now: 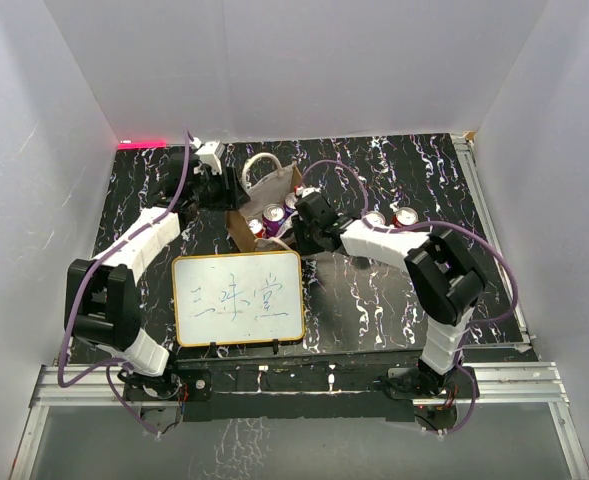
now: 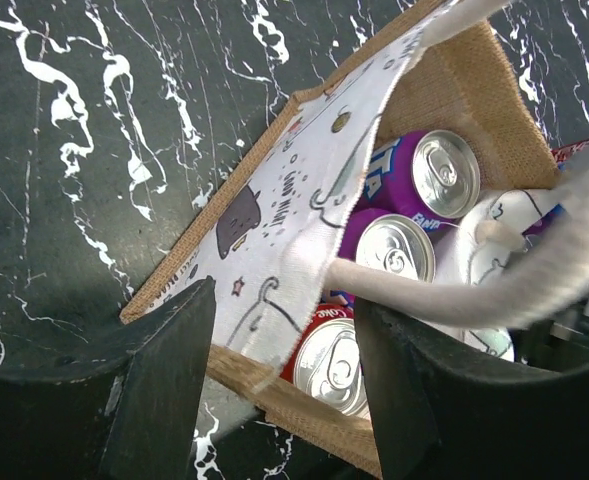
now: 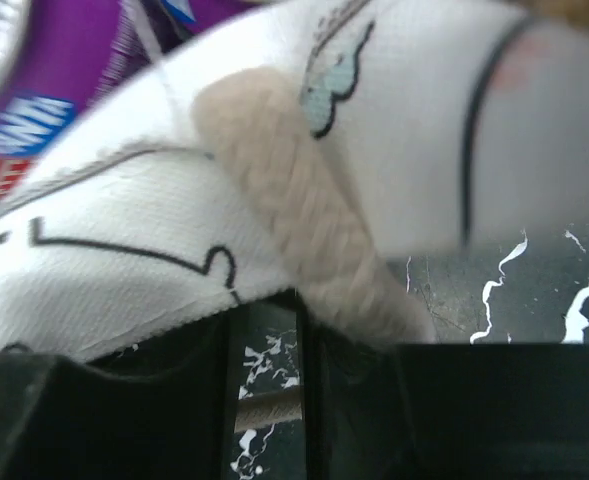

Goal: Take the beverage out of the canvas bag

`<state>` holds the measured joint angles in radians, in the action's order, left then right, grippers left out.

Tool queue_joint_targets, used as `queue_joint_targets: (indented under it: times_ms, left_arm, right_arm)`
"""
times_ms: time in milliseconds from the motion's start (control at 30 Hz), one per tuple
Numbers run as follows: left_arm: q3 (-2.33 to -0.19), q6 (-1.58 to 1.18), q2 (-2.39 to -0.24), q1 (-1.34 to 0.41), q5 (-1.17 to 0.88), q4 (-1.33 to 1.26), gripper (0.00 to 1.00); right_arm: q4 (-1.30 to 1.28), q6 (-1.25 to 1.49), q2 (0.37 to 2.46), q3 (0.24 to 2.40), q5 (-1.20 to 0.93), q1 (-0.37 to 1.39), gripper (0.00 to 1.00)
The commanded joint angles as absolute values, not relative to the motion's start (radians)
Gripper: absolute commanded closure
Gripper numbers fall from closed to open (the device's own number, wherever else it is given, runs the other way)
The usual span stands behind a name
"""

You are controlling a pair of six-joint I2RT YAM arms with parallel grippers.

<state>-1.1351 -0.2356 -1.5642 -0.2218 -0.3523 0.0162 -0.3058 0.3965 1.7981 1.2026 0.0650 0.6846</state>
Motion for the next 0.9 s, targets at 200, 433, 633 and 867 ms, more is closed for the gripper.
queue_joint_targets:
  times_ms: [200, 433, 633, 867]
  left_arm:
    - [-1.169, -0.223, -1.567, -0.236, -0.360, 0.055, 0.46]
    - [-1.172, -0.227, -1.576, -0.235, -0.374, 0.056, 0.50]
    - [-1.181, -0.228, -1.581, -0.237, -0.382, 0.061, 0.61]
    - [-1.185, -0.233, -1.587, -0.236, -0.396, 0.063, 0.65]
  right_arm:
    - [-0.323, 0.405, 1.861, 1.202, 0.141, 0.678, 0.72]
    - [-0.398, 0.391, 1.736, 1.212, 0.182, 0.679, 0.54]
    - [-0.439, 0.383, 1.587, 1.174, 0.234, 0.679, 0.42]
    - [-0.440, 0.374, 1.460, 1.202, 0.200, 0.679, 0.31]
